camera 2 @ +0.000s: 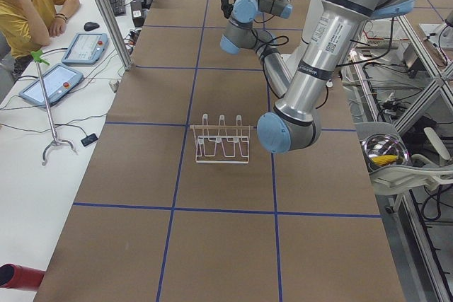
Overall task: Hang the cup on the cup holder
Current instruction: 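Bring the cup toward the left gripper while the left gripper reaches for its base, then close the left gripper on the cup base and open the right gripper, then carry the cup toward the wire rack with the left gripper while the right gripper withdraws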
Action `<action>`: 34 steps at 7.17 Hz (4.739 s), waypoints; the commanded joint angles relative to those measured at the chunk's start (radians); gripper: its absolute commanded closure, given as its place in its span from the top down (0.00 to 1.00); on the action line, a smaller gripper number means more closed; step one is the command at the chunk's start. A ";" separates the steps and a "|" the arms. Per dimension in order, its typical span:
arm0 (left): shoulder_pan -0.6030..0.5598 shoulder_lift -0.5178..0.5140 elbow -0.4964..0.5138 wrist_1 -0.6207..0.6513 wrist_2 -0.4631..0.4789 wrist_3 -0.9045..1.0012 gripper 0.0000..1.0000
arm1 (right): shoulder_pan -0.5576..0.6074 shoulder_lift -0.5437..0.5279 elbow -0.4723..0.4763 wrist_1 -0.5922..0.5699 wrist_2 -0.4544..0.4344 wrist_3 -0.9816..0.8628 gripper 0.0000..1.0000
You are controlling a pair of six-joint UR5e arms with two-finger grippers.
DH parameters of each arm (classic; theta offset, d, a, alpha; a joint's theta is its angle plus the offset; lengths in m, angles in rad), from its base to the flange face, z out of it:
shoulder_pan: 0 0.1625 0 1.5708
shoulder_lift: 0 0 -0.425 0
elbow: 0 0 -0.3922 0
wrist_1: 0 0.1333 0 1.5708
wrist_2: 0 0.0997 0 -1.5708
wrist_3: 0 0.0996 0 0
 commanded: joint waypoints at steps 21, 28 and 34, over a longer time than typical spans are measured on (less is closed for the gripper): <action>-0.268 0.030 0.031 0.127 -0.168 0.168 0.00 | 0.595 -0.372 0.069 -0.568 0.577 0.132 1.00; -0.534 0.125 0.009 0.688 -0.331 0.921 0.00 | 1.048 -0.498 0.029 -1.383 0.886 -0.833 1.00; -0.418 0.307 -0.075 1.085 0.057 1.495 0.00 | 1.109 -0.538 0.018 -1.511 0.892 -1.066 1.00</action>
